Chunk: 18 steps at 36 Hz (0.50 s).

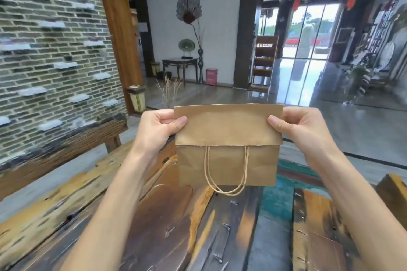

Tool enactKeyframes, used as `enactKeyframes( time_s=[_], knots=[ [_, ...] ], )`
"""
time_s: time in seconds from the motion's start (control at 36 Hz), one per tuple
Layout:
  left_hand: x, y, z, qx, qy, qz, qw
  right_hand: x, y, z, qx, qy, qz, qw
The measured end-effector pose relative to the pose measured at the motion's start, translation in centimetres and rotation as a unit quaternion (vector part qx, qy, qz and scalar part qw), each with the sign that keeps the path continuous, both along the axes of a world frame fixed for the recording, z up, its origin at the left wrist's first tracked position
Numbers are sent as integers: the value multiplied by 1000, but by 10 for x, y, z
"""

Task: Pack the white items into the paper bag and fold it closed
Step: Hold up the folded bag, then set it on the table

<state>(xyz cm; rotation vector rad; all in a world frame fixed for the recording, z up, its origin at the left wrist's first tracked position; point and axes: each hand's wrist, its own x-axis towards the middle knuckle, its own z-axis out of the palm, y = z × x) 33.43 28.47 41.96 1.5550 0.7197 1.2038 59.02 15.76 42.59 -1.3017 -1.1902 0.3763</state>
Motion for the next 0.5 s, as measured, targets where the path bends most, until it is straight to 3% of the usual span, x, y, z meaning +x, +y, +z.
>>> enactKeyframes(
  time_s=[0.5],
  knots=[
    [243, 41, -25, -46, 7, -102, 994, 209, -19, -18, -10, 0, -111, 994]
  ],
)
